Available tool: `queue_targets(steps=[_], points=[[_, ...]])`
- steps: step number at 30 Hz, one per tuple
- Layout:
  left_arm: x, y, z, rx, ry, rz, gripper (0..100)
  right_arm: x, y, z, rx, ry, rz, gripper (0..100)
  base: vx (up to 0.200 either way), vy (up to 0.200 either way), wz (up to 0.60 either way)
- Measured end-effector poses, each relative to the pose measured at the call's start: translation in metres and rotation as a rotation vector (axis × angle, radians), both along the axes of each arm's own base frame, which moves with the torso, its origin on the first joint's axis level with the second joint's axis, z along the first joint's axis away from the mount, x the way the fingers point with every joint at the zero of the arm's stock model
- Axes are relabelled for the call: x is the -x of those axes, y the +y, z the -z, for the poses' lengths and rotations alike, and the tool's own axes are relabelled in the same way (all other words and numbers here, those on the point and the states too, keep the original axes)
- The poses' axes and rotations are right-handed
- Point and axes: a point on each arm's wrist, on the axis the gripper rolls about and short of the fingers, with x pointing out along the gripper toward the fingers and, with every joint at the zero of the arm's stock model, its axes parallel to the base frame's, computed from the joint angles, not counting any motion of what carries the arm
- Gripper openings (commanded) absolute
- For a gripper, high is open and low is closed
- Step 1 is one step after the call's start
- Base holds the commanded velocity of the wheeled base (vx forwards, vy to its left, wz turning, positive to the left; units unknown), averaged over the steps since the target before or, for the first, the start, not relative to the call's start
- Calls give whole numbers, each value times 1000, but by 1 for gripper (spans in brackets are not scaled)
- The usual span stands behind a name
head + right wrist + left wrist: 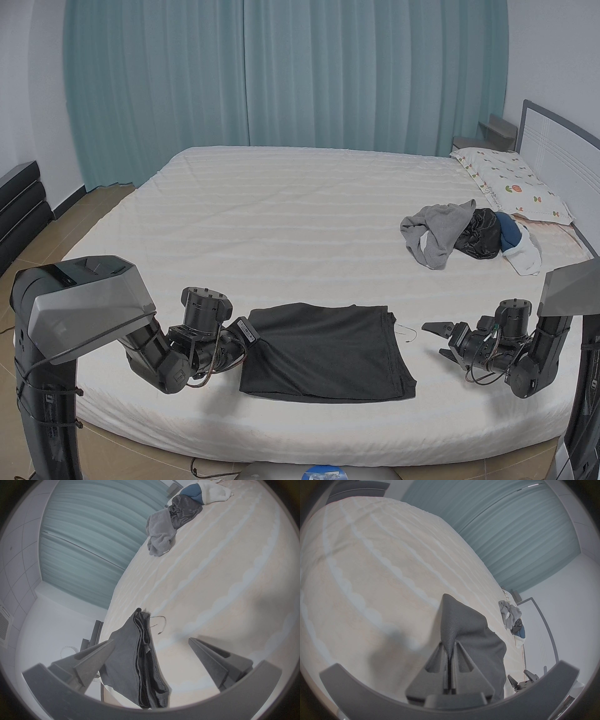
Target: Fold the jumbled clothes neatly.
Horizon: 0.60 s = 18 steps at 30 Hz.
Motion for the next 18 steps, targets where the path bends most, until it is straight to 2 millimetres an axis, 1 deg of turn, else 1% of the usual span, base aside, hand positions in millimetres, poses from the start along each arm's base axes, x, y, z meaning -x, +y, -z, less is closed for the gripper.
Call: queue_targets(steps=[4, 13, 18], points=[[2, 4, -1, -3, 6, -7, 0, 0, 0, 0, -1, -2, 1, 100, 0, 200, 0], [2, 24, -3, -7, 15, -57, 0, -1, 0, -1, -1, -5, 0, 100, 0, 200, 0], [0, 31, -3, -7, 17, -77, 0, 0, 0, -1, -1, -4, 0, 100, 0, 200, 0]])
